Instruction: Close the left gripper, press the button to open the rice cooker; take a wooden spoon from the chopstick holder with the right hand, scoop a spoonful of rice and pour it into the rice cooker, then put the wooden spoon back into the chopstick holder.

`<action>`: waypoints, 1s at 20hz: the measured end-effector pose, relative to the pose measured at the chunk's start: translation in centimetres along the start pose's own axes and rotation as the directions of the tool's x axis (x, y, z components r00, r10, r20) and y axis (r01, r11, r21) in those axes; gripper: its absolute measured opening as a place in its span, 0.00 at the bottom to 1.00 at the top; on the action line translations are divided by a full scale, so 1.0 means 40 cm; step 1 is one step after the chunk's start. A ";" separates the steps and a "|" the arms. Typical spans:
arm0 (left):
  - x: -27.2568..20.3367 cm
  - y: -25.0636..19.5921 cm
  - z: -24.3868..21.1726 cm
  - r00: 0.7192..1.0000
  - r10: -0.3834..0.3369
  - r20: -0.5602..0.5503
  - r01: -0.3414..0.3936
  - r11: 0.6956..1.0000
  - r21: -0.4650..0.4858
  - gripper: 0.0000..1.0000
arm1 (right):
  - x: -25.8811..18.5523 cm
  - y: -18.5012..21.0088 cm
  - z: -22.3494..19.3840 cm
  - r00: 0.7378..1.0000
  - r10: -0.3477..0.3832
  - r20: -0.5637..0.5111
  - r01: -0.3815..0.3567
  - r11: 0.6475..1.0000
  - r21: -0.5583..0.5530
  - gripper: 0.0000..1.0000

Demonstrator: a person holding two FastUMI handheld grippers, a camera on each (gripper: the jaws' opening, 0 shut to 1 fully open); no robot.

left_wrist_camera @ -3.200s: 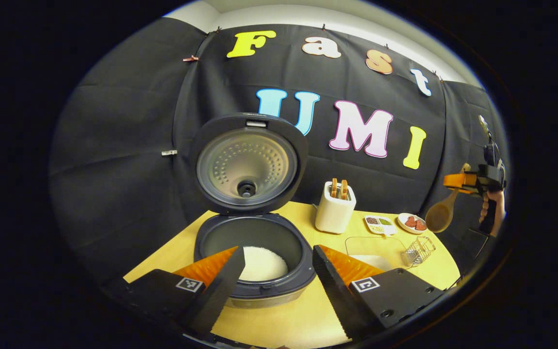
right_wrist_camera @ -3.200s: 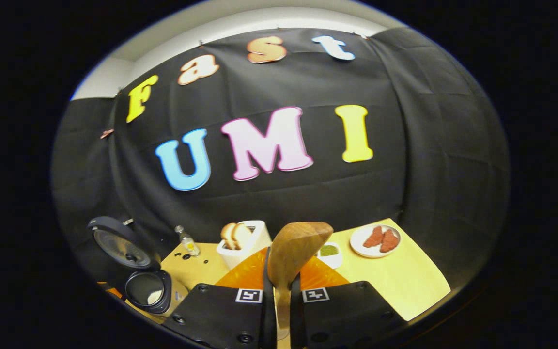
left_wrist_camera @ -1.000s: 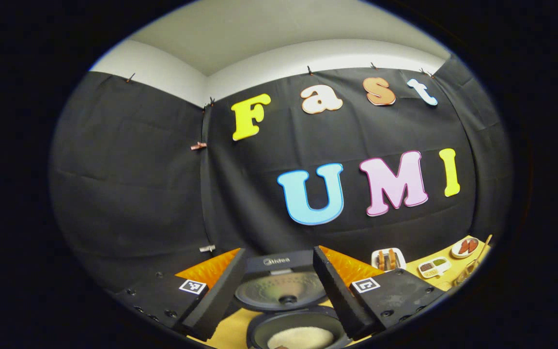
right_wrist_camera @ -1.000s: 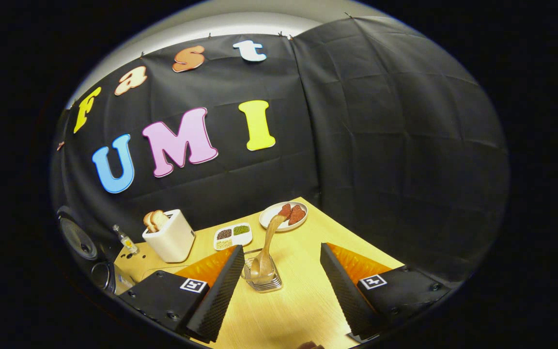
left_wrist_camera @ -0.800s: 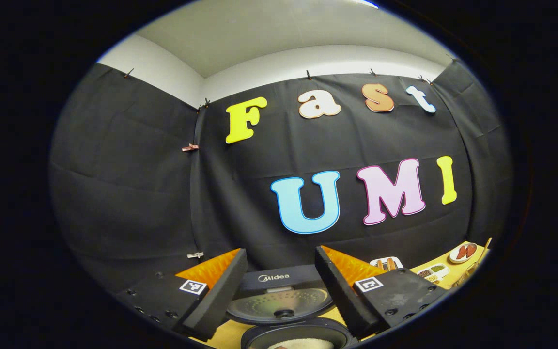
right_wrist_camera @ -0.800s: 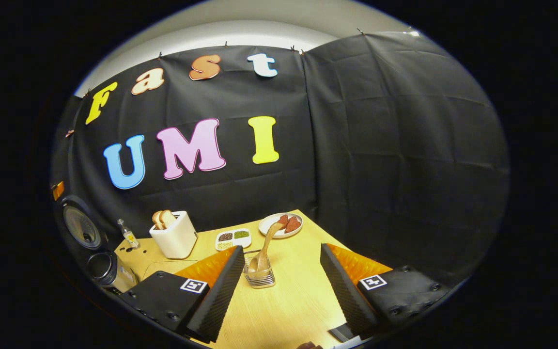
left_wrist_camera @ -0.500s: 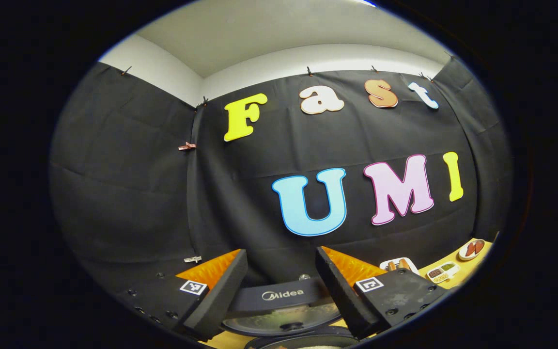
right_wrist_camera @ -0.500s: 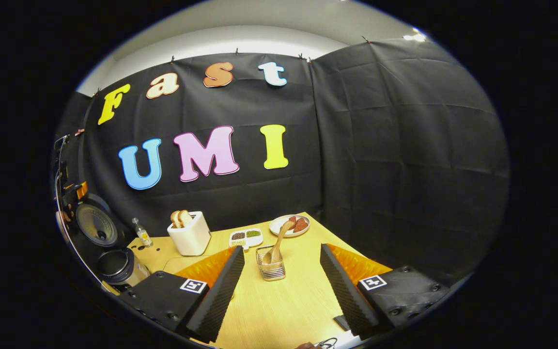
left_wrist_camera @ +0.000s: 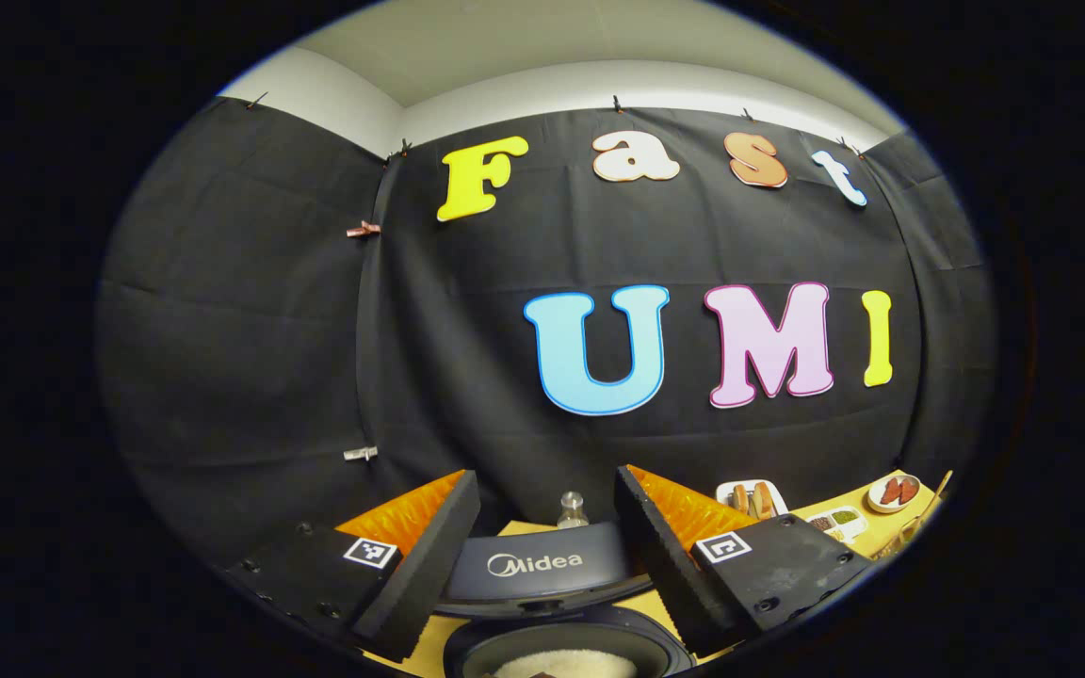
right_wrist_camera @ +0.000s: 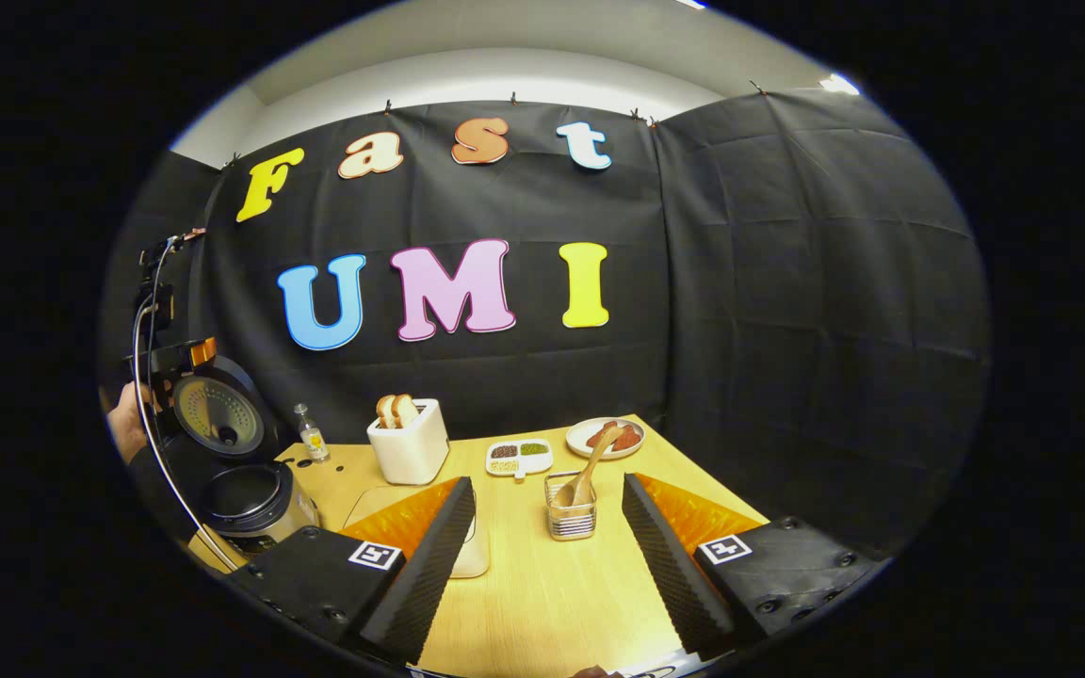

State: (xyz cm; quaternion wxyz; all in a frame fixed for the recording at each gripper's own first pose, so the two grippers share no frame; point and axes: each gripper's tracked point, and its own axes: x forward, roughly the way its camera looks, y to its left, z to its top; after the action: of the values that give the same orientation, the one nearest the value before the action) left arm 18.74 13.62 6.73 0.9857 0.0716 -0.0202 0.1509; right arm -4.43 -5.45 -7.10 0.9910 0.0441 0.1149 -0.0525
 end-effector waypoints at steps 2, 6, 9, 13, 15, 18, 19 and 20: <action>-0.054 -0.011 -0.029 0.999 -0.008 -0.051 0.006 0.999 -0.040 0.99 | 0.018 0.013 -0.018 1.000 0.017 -0.021 -0.016 1.000 0.016 0.99; -0.165 -0.043 -0.120 0.987 -0.023 -0.162 0.011 0.997 -0.072 0.99 | 0.037 0.046 -0.044 0.998 0.052 -0.040 -0.051 0.998 0.041 0.99; -0.236 -0.066 -0.207 0.972 -0.031 -0.233 0.016 0.998 -0.064 0.99 | 0.038 0.063 -0.075 0.995 0.077 -0.071 -0.074 0.996 0.049 0.99; -0.291 -0.073 -0.346 0.941 -0.034 -0.337 0.004 0.996 -0.088 0.99 | 0.031 0.088 -0.117 0.987 0.111 -0.116 -0.105 0.993 0.053 0.99; -0.313 -0.085 -0.402 0.926 -0.043 -0.374 0.014 0.997 -0.079 1.00 | 0.029 0.100 -0.130 0.983 0.126 -0.131 -0.120 0.991 0.052 0.99; -0.331 -0.087 -0.465 0.909 -0.049 -0.415 0.025 0.998 -0.063 1.00 | 0.030 0.114 -0.142 0.980 0.139 -0.143 -0.134 0.990 0.045 0.99; -0.334 -0.088 -0.482 0.903 -0.048 -0.426 0.023 0.998 -0.062 1.00 | 0.027 0.118 -0.144 0.979 0.143 -0.145 -0.138 0.990 0.041 0.99; -0.338 -0.090 -0.494 0.902 -0.045 -0.430 0.023 0.998 -0.057 1.00 | 0.024 0.120 -0.147 0.979 0.144 -0.146 -0.140 0.989 0.035 0.99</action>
State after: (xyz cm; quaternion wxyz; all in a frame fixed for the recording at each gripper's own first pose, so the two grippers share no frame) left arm 7.29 9.16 -14.12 0.9698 0.0117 0.1958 0.1452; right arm -4.25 -0.19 -12.66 0.9803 0.0682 0.1840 0.0205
